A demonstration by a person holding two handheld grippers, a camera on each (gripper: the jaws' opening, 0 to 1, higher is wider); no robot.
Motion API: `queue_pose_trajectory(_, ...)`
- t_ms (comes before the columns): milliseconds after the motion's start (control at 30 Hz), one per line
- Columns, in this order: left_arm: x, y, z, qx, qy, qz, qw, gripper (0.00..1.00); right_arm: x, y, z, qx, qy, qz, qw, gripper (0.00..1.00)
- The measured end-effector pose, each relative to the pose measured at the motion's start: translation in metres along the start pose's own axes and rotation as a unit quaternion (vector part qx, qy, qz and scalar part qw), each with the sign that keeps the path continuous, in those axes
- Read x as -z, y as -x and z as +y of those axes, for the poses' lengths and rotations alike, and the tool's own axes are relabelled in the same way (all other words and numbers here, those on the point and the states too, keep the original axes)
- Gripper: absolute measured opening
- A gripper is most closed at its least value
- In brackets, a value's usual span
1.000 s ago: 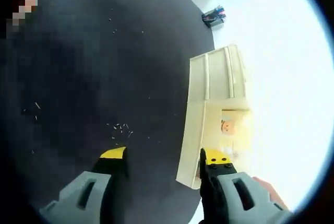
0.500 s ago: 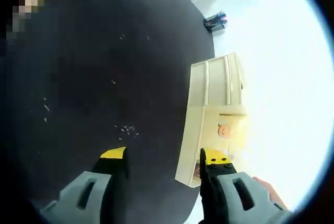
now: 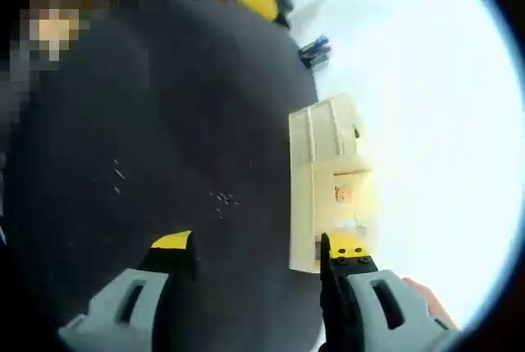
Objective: Open the drawer, pick up the cosmetic bottles from the table one by one, place them into the drawer, release the gripper, close the drawer, and move the gripper away
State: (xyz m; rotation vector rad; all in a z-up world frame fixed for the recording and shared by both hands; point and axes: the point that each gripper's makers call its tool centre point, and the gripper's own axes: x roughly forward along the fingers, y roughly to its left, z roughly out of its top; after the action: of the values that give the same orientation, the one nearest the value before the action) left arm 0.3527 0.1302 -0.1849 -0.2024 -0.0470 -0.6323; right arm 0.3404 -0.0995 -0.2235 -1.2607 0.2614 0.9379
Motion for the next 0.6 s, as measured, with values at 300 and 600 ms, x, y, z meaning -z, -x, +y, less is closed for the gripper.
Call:
queue_pose_trajectory(300, 0.026, 0.001, 0.013, 0.028, 0.025, 0.0, 0.9993, 0.75, 0.005, 0.016, 0.012, 0.012, -0.132, -0.084, 0.9876, 0.84)
queue_pose_trajectory(600, 0.03, 0.013, 0.006, 0.038, 0.026, 0.004, 0.9989, 0.85, 0.012, 0.024, 0.023, 0.044, -0.263, -0.159, 0.9505, 0.93)
